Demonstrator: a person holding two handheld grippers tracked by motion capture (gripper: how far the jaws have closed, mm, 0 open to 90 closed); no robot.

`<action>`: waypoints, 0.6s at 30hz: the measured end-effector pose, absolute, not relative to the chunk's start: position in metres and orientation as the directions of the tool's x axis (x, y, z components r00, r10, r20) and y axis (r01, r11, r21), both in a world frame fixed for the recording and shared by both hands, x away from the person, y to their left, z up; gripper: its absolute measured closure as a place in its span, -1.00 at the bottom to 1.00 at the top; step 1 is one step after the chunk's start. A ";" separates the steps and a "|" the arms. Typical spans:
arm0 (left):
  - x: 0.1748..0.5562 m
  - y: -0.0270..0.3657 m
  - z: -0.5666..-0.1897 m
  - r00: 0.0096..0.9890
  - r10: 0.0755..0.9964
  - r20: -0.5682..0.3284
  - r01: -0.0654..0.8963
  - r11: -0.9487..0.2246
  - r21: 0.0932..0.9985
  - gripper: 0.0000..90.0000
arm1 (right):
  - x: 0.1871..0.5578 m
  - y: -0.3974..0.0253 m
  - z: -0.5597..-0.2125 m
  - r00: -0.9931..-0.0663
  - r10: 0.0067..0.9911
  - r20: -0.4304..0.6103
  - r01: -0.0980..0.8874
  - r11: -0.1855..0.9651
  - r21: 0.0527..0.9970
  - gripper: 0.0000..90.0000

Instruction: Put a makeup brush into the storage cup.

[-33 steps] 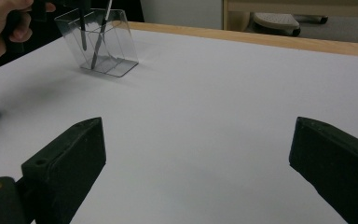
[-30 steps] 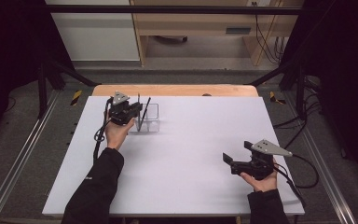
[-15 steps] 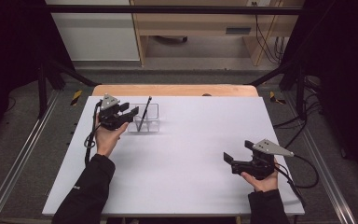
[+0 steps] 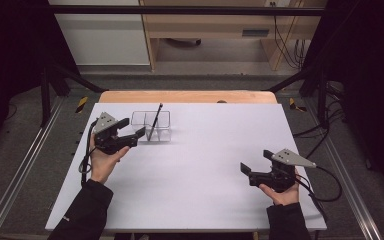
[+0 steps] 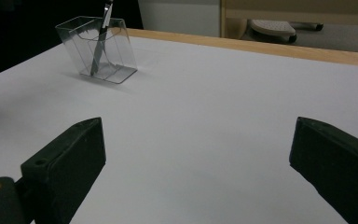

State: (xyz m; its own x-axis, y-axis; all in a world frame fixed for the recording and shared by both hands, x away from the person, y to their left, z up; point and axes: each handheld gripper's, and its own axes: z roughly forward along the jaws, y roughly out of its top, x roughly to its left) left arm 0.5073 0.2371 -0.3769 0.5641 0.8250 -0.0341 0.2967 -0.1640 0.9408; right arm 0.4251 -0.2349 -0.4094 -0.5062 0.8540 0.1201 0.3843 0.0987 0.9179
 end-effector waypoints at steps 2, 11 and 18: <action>0.502 0.238 -0.378 0.565 0.825 -0.036 0.300 -0.165 0.940 -0.50 | 0.425 -0.235 -0.409 -0.507 0.853 0.122 0.384 0.097 0.918 -0.91; 0.479 0.244 -0.382 0.573 0.819 -0.028 0.294 -0.173 0.940 -0.66 | 0.424 -0.235 -0.409 -0.510 0.852 0.117 0.382 0.103 0.918 -0.91; 0.463 0.249 -0.387 0.577 0.816 -0.027 0.296 -0.179 0.938 -0.73 | 0.424 -0.235 -0.408 -0.510 0.852 0.118 0.380 0.100 0.919 -0.91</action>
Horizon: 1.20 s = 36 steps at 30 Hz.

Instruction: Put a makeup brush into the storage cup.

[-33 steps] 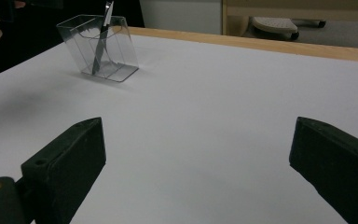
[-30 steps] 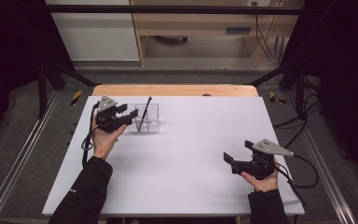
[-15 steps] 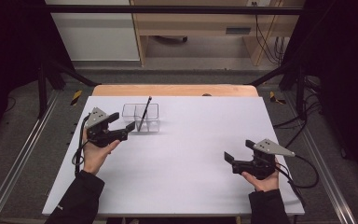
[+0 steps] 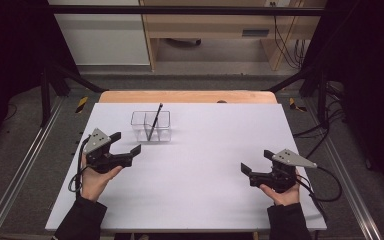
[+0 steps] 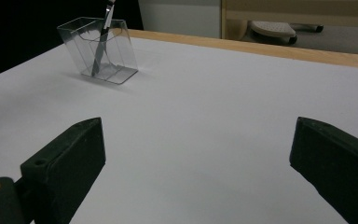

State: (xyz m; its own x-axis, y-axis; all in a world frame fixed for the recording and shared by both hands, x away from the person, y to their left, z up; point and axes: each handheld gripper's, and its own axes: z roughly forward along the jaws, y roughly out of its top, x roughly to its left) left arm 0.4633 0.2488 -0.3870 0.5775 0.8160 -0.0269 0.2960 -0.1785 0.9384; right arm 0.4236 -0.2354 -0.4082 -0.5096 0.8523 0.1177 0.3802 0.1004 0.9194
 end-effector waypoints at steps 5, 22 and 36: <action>0.452 0.254 -0.390 0.577 0.816 -0.030 0.294 -0.174 0.940 -0.75 | 0.423 -0.235 -0.408 -0.512 0.851 0.118 0.381 0.102 0.919 -0.91; 0.431 0.267 -0.409 0.594 0.804 -0.029 0.316 -0.200 0.928 -0.80 | 0.423 -0.235 -0.409 -0.515 0.850 0.112 0.380 0.109 0.919 -0.91; 0.428 0.271 -0.418 0.582 0.812 -0.036 0.337 -0.200 0.920 -0.80 | 0.423 -0.233 -0.411 -0.520 0.848 0.104 0.381 0.121 0.916 -0.92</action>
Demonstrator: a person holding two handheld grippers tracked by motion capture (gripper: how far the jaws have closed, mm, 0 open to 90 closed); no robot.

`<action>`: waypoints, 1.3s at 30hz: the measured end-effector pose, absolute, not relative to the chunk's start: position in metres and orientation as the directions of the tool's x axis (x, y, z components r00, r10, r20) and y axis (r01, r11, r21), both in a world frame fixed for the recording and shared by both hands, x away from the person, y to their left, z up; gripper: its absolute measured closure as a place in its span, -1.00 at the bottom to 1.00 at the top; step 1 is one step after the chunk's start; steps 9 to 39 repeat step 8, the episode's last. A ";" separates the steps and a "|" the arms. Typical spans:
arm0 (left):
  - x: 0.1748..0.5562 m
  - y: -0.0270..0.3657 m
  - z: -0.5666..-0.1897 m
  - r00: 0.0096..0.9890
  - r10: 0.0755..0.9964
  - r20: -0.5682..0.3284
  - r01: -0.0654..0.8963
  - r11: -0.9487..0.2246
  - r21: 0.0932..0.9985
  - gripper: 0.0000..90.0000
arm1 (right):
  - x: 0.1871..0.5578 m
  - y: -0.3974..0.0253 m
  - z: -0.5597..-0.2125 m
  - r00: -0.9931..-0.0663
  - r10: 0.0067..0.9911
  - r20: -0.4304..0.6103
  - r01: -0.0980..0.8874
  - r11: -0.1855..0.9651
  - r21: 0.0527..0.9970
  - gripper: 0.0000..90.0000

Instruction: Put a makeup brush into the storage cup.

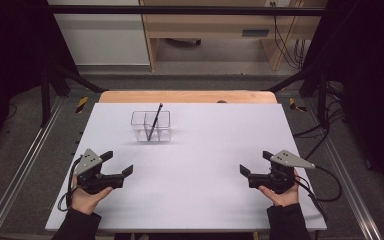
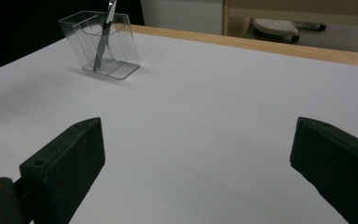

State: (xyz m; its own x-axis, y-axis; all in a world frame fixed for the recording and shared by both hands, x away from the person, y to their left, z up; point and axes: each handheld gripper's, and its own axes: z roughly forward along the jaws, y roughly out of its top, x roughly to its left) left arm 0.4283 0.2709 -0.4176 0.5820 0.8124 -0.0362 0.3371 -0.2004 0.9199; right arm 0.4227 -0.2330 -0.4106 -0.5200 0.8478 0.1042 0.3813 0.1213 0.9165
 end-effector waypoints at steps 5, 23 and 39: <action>0.428 0.269 -0.419 0.591 0.806 -0.037 0.334 -0.203 0.920 -0.80 | 0.423 -0.233 -0.412 -0.519 0.849 0.103 0.385 0.124 0.915 -0.92; 0.428 0.268 -0.419 0.594 0.804 -0.037 0.335 -0.205 0.920 -0.81 | 0.423 -0.234 -0.411 -0.519 0.848 0.102 0.384 0.125 0.915 -0.92; 0.428 0.268 -0.419 0.594 0.804 -0.037 0.335 -0.205 0.920 -0.81 | 0.423 -0.234 -0.411 -0.519 0.848 0.102 0.384 0.125 0.915 -0.92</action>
